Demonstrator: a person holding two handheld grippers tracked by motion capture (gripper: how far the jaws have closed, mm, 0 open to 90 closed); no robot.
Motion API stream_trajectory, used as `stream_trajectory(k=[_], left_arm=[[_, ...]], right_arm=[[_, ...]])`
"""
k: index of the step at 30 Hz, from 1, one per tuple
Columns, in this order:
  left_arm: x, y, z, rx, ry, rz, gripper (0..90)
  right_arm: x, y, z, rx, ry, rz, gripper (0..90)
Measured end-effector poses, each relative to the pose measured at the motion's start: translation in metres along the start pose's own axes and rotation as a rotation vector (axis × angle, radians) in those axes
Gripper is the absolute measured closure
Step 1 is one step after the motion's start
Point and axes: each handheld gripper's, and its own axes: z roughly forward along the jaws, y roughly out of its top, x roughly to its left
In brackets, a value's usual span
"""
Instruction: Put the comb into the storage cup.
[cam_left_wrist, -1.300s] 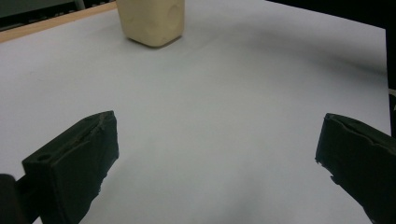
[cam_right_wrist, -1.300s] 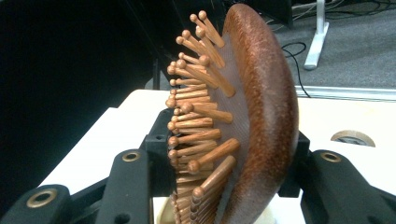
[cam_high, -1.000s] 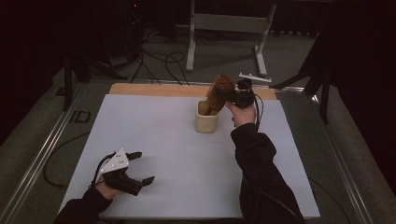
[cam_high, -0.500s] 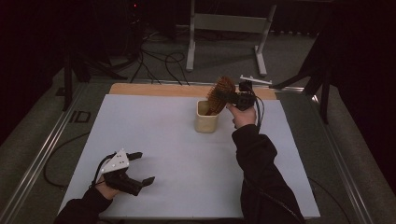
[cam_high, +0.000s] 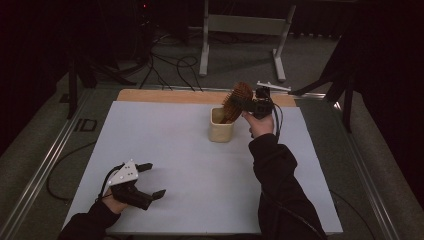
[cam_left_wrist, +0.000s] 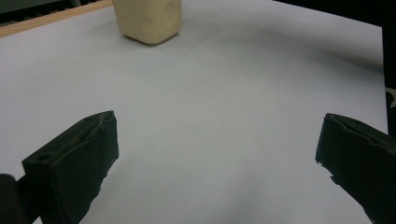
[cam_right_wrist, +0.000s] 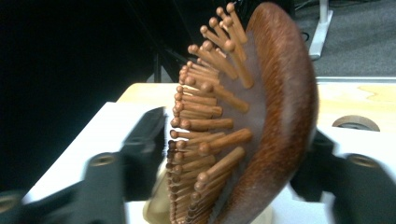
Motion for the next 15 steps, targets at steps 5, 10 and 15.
stream_trajectory(k=[5,10,15], left_arm=[[-0.0004,0.0003,0.0003,-0.001,-0.003,0.001,0.1],[-0.0005,0.0007,0.0008,0.001,-0.003,0.003,0.0],[-0.0003,0.0014,0.0005,-0.002,-0.005,0.004,0.0]], right_arm=[[-0.003,0.0012,-0.0022,0.031,0.031,-0.041,9.3],[-0.0061,-0.0005,-0.0059,0.042,0.024,-0.069,8.5],[-0.009,-0.0025,-0.0085,0.051,0.032,-0.083,8.6]])
